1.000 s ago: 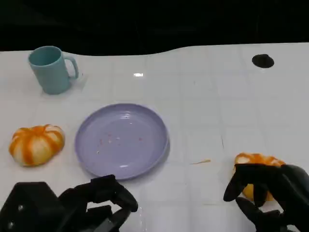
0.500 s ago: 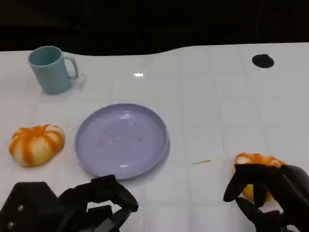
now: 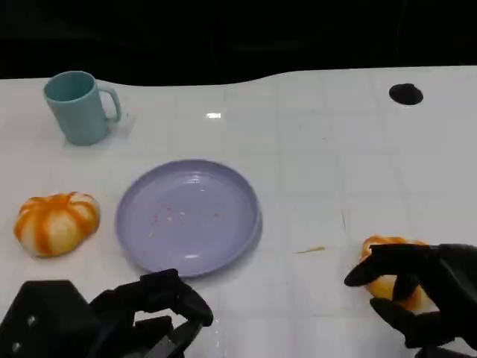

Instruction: Grasp the bread from the table and place it into the plate.

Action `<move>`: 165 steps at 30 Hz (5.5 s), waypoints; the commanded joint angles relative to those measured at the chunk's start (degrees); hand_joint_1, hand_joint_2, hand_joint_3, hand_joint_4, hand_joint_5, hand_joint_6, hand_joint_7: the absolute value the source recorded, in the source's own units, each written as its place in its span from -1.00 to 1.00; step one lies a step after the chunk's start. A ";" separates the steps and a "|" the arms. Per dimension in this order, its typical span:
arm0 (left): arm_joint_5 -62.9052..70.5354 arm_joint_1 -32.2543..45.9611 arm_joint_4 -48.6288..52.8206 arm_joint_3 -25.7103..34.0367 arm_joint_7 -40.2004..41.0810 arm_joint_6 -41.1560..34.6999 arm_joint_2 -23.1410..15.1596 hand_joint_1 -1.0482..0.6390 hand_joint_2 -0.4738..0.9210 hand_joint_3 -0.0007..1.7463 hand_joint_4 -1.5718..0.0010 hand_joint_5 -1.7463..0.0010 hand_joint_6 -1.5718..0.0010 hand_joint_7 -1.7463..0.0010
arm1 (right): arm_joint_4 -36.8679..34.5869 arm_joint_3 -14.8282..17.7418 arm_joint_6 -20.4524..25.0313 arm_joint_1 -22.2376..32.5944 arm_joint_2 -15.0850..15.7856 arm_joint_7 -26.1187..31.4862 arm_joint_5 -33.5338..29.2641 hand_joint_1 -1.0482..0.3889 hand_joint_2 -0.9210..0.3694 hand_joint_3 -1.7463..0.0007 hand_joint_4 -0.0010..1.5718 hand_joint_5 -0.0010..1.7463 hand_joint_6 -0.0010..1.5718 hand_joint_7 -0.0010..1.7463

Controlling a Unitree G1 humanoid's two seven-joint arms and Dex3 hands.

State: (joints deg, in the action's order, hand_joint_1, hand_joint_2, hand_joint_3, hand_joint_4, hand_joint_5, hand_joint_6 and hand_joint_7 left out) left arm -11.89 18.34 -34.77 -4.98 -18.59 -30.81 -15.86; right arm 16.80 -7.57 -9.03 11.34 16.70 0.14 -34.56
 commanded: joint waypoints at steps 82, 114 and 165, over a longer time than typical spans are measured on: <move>-0.17 -0.78 -0.97 0.11 0.83 -0.63 0.39 -0.14 0.97 -0.34 0.13 -1.00 0.21 -0.65 | -38.74 -11.59 3.23 -23.59 -0.55 25.19 -11.15 0.30 -0.27 -0.01 0.17 1.00 0.08 0.59; 1.03 -1.30 -0.83 -1.65 2.06 -1.10 0.73 -0.12 0.98 -0.33 0.13 -1.00 0.23 -0.65 | -37.70 -13.38 0.50 -35.42 -16.06 6.32 4.42 0.33 -0.20 -0.44 0.07 1.00 -0.19 0.90; 2.63 -0.48 -3.46 -4.46 3.06 -2.01 1.88 -0.13 0.84 -0.15 0.08 -1.00 0.24 -0.73 | -42.50 -23.13 19.99 -53.16 -18.79 -20.26 1.80 -0.62 -1.00 0.62 -0.99 -0.90 -0.90 -1.00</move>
State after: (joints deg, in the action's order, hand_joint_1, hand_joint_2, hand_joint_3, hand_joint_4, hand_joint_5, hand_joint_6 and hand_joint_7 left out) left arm -9.49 17.72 -37.93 -9.45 -15.98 -32.88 -13.49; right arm -29.38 -30.67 9.79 -43.26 -3.76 -18.39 -33.16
